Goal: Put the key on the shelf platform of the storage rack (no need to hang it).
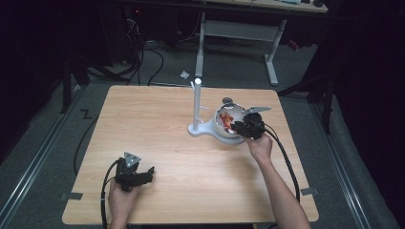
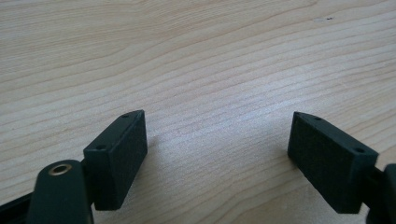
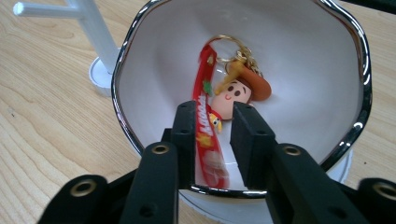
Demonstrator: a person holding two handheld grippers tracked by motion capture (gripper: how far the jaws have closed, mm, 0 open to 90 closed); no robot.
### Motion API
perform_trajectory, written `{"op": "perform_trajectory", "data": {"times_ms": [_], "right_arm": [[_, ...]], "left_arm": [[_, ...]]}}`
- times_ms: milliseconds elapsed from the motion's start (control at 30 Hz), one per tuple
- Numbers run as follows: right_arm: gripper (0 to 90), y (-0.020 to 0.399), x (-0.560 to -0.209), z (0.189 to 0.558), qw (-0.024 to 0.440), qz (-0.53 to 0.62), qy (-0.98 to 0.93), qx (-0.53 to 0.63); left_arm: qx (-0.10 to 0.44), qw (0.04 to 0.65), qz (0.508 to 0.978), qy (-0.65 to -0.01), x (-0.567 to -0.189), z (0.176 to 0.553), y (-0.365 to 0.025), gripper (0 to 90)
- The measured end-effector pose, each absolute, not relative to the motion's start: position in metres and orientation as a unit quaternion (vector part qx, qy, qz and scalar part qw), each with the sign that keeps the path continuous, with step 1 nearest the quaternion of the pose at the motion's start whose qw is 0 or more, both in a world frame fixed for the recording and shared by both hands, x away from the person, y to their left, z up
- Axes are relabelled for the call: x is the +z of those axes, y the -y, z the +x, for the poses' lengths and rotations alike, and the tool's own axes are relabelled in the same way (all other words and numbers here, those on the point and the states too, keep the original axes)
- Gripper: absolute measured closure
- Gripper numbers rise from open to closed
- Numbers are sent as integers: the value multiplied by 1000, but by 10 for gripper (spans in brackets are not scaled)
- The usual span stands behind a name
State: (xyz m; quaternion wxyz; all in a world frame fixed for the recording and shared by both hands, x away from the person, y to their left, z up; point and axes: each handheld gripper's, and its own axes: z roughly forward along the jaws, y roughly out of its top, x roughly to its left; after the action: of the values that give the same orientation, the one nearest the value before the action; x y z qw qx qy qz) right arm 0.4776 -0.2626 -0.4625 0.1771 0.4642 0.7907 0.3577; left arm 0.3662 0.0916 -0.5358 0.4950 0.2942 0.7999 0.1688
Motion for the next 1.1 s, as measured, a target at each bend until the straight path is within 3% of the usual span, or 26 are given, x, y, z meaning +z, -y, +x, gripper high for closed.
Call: {"op": "perform_trajectory", "data": {"times_ms": [33, 333, 633, 1100], "right_arm": [[655, 263, -463, 477, 178, 467, -789, 357], [558, 275, -458, 469, 187, 482, -771, 372], [523, 285, -450, 459, 208, 486, -755, 387], [478, 298, -439, 442, 203, 488, -749, 400]], "left_arm": [[169, 495, 294, -800, -536, 366, -92, 202], [169, 495, 294, -800, -536, 366, -92, 202], [169, 495, 294, -800, -536, 366, -92, 201], [169, 496, 297, -799, -536, 366, -92, 202]]}}
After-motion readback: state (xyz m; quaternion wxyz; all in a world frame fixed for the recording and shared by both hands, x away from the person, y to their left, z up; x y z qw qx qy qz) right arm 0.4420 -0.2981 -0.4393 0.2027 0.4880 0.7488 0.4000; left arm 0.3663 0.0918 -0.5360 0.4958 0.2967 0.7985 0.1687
